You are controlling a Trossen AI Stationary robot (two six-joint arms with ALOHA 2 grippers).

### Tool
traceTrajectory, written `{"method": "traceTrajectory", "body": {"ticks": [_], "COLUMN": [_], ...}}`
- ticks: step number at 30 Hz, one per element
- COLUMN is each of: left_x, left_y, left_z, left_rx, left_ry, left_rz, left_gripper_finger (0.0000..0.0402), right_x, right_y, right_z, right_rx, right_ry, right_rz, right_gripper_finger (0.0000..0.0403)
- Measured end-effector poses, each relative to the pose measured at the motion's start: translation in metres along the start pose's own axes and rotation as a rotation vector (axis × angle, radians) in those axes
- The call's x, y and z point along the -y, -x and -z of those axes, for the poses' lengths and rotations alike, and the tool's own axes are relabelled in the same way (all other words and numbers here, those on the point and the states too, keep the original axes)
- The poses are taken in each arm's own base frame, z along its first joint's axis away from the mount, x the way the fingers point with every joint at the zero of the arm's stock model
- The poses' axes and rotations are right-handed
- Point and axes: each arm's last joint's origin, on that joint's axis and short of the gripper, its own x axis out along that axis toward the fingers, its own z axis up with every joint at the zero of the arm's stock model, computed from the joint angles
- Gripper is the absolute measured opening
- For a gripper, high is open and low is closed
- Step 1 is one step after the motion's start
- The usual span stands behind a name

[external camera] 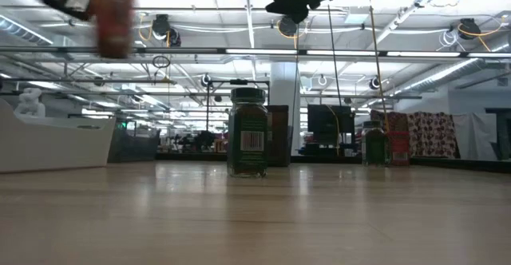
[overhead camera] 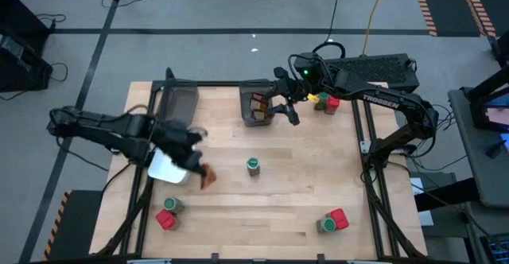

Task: Sort spices by type
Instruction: Put the brown seasoning bag into the middle black bin

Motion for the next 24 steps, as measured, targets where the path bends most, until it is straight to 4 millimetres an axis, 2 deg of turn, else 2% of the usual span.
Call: {"method": "traceTrajectory", "body": {"ticks": [5, 15, 19, 24], "left_x": [0.009, 0.013, 0.014, 0.011], "left_y": [0.018, 0.039, 0.052, 0.082], "left_z": [-0.046, -0.133, -0.171, -0.227], "left_rx": [0.148, 0.227, 0.294, 0.412], "left_ry": [-0.178, -0.53, -0.614, -0.615], "left_rz": [0.015, -0.011, -0.112, -0.262], "left_gripper_finger": [0.0001, 0.0, 0.0, 0.0], "right_x": [0.0, 0.0, 0.0, 0.0], "right_y": [0.0, 0.0, 0.0, 0.0], "right_z": [0.0, -0.001, -0.001, -0.001], "right_rx": [0.003, 0.006, 0.006, 0.007], "right_ry": [-0.05, -0.303, -0.372, -0.441], "right_rz": [0.001, 0.001, 0.001, 0.003], "right_gripper_finger": [0.0192, 0.0192, 0.0192, 0.0192]}}
